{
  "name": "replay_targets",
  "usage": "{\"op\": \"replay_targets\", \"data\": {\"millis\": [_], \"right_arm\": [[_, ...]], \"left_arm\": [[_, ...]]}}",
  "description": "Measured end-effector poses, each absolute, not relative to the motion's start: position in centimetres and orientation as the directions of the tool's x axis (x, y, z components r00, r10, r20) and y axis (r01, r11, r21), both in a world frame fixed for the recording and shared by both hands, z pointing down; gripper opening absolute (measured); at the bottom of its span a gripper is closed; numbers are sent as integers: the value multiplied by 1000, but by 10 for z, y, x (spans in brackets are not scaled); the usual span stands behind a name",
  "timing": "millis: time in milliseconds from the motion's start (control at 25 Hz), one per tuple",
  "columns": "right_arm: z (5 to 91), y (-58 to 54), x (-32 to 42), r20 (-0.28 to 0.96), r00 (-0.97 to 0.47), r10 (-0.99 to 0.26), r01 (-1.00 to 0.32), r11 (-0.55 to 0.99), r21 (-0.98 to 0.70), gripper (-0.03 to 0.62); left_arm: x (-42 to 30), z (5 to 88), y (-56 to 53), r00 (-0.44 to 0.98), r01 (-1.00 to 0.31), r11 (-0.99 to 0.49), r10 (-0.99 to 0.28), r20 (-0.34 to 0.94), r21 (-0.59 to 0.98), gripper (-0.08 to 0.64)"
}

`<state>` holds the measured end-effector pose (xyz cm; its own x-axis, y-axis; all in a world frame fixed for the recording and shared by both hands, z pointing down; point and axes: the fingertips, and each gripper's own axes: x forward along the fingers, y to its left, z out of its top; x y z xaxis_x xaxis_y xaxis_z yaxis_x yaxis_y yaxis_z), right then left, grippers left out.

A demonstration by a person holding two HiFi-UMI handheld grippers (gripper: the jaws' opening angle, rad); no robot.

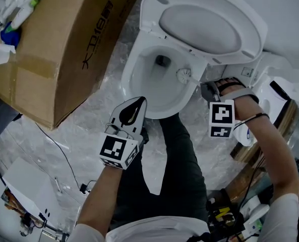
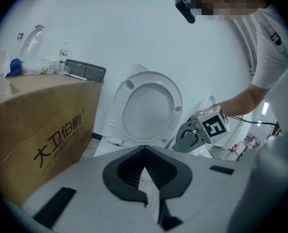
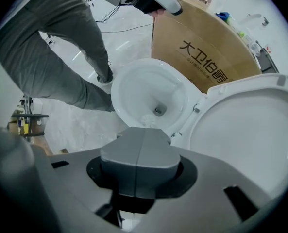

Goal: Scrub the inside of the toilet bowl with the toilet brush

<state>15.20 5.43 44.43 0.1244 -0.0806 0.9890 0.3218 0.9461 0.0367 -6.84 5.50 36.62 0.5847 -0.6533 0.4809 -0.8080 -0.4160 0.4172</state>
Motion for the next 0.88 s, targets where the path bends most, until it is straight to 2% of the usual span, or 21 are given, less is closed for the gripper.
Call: {"op": "replay_targets", "data": {"millis": [120, 240, 360, 520, 600, 680, 880], "right_arm": [[445, 52, 153, 993, 56, -107, 126, 987, 99, 160], [446, 57, 155, 986, -36, -160, -239, 960, 147, 160], [450, 76, 156, 974, -114, -195, -581, 808, 93, 158], [456, 104, 161, 943, -209, -259, -889, 451, -73, 158], [461, 115, 162, 916, -245, -319, -964, 183, -194, 158], [465, 125, 158, 880, -260, -398, -952, -47, -303, 158], [469, 135, 154, 816, -216, -537, -821, -352, -449, 158]], "left_arm": [[-69, 363, 55, 587, -806, -417, -654, 477, 420, 6], [-69, 359, 57, 600, -797, -435, -645, 473, 419, 6], [-68, 353, 57, 620, -784, -465, -631, 467, 411, 6], [-60, 344, 55, 641, -767, -504, -619, 453, 398, 6], [-56, 339, 54, 656, -755, -529, -608, 448, 388, 6], [-51, 336, 55, 670, -742, -553, -593, 446, 379, 6], [-39, 342, 53, 671, -737, -588, -583, 458, 333, 6]]}}
